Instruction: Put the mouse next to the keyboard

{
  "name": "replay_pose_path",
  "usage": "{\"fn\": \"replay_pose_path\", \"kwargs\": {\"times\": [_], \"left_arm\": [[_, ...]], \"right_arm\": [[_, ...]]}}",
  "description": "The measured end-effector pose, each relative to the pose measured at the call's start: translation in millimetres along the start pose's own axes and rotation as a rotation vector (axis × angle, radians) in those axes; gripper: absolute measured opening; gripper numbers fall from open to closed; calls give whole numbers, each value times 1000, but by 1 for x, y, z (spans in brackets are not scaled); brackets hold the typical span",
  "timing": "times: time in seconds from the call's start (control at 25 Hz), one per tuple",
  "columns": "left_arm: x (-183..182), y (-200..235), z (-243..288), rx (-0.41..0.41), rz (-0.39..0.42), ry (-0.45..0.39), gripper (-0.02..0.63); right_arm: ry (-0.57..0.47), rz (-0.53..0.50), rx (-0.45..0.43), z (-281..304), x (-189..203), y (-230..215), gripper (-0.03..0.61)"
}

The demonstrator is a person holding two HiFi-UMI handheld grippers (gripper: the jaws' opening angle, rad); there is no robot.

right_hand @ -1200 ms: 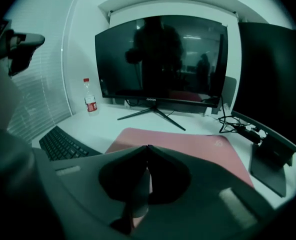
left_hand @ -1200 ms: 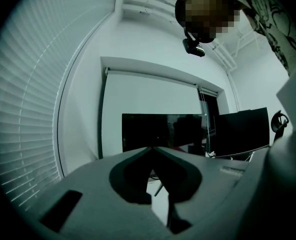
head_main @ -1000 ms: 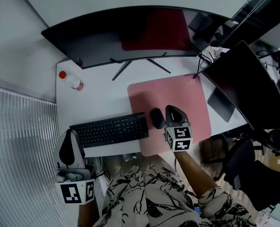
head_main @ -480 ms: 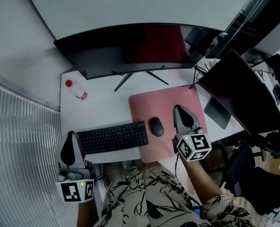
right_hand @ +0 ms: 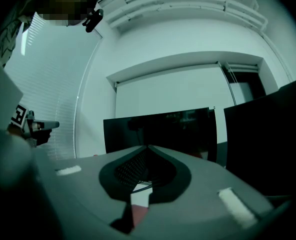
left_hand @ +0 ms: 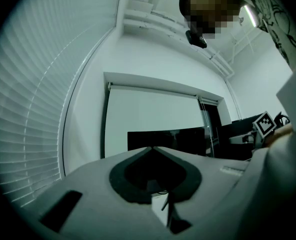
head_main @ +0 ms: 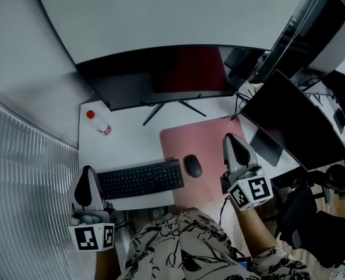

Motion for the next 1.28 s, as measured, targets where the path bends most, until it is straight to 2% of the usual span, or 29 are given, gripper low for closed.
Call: {"fn": "replay_pose_path", "kwargs": {"times": [0.68, 1.0, 1.28], "left_arm": [[-17, 24, -4, -38, 43, -47, -3], [-8, 31, -6, -61, 50, -27, -3], [10, 30, -8, -78, 39, 7, -3]], "right_arm": [[-119, -93, 56, -31, -54, -12, 6], [-143, -121, 84, -39, -57, -27, 6], [-128, -129, 128, -43, -37, -48, 6]]}}
Point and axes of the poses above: the fingertips, and each gripper's own axes: z forward along the fingers, y to its left, x out of its underside, the point moved 4 cm from there along -z, backward along the fingers, and after that the axes turned 6 degrees about -y, right-handed, at the moved point
